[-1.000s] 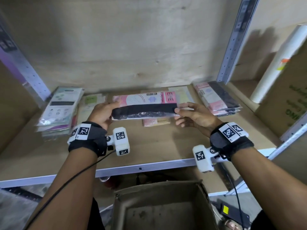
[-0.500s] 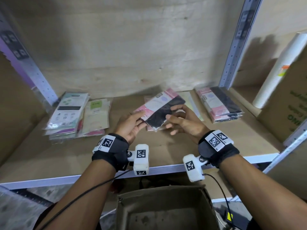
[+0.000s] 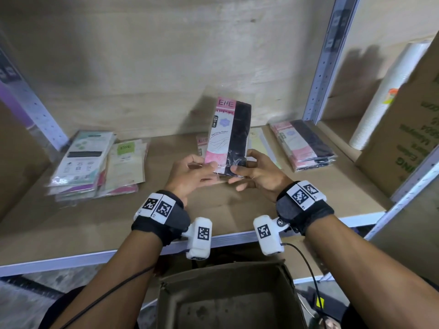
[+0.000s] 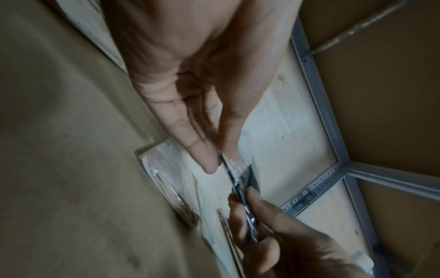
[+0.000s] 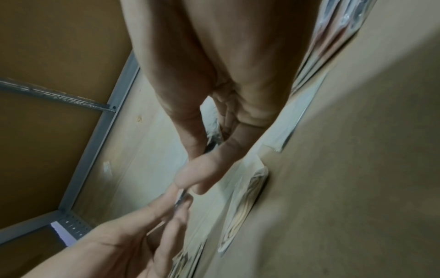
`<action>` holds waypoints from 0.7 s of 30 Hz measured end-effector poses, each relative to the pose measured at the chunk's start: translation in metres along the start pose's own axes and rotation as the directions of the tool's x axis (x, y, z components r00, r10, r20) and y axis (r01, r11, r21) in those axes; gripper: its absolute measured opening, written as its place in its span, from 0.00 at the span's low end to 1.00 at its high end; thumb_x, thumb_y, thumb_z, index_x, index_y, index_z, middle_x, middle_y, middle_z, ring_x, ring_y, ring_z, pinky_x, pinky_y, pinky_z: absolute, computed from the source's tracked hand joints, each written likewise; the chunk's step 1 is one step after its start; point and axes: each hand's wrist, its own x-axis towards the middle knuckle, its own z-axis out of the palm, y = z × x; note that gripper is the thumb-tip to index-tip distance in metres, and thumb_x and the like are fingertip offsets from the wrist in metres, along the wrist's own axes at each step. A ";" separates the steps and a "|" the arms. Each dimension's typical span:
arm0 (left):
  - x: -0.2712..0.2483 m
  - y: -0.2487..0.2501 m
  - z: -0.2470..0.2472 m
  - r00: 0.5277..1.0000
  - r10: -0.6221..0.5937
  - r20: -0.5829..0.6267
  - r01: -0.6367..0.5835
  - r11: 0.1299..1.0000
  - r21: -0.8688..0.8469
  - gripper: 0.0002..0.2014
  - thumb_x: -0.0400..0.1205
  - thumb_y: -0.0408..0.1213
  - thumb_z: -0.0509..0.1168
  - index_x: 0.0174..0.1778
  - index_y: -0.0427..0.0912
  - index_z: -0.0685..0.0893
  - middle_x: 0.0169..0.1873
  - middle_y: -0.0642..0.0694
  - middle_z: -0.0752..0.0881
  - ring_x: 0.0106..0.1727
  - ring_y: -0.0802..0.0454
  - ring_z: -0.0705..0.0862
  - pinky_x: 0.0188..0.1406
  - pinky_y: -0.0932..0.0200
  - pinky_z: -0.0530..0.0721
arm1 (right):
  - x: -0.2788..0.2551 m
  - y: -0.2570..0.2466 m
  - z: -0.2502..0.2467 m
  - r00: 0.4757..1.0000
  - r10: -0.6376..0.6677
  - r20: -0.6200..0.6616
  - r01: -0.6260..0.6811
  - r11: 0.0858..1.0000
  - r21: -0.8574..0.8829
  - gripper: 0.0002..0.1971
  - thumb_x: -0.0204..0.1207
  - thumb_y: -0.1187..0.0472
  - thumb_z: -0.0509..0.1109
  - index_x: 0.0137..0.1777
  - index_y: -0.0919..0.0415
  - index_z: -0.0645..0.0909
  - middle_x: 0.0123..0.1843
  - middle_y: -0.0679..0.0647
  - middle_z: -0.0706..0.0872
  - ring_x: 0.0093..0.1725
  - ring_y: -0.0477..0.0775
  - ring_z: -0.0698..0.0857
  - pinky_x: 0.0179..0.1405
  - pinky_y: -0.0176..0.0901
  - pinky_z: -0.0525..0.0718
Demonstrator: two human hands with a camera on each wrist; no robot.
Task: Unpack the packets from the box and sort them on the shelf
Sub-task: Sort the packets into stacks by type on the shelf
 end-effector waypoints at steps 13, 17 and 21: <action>0.007 0.003 -0.006 0.999 0.034 0.013 -0.036 0.955 0.294 0.08 0.75 0.36 0.80 0.41 0.40 0.88 0.33 0.42 0.92 0.26 0.56 0.87 0.28 0.69 0.83 | -0.004 -0.006 -0.004 0.999 0.022 0.050 -0.016 0.993 -0.114 0.13 0.83 0.72 0.67 0.65 0.67 0.74 0.54 0.67 0.87 0.43 0.66 0.91 0.27 0.45 0.90; 0.007 0.003 -0.009 0.999 0.032 0.039 -0.042 0.948 0.315 0.14 0.74 0.42 0.82 0.48 0.38 0.89 0.38 0.42 0.94 0.30 0.53 0.90 0.28 0.68 0.84 | -0.004 -0.006 -0.009 0.996 0.055 0.064 -0.049 0.995 -0.087 0.11 0.83 0.72 0.67 0.63 0.66 0.75 0.51 0.66 0.84 0.41 0.67 0.87 0.29 0.46 0.91; 0.017 0.010 -0.025 0.999 -0.005 0.054 -0.008 0.969 0.247 0.24 0.76 0.54 0.77 0.61 0.43 0.87 0.51 0.45 0.94 0.43 0.55 0.95 0.39 0.66 0.90 | -0.006 -0.006 -0.016 0.989 0.097 0.113 -0.067 0.967 -0.247 0.17 0.85 0.69 0.66 0.72 0.67 0.74 0.57 0.67 0.80 0.40 0.59 0.89 0.33 0.45 0.92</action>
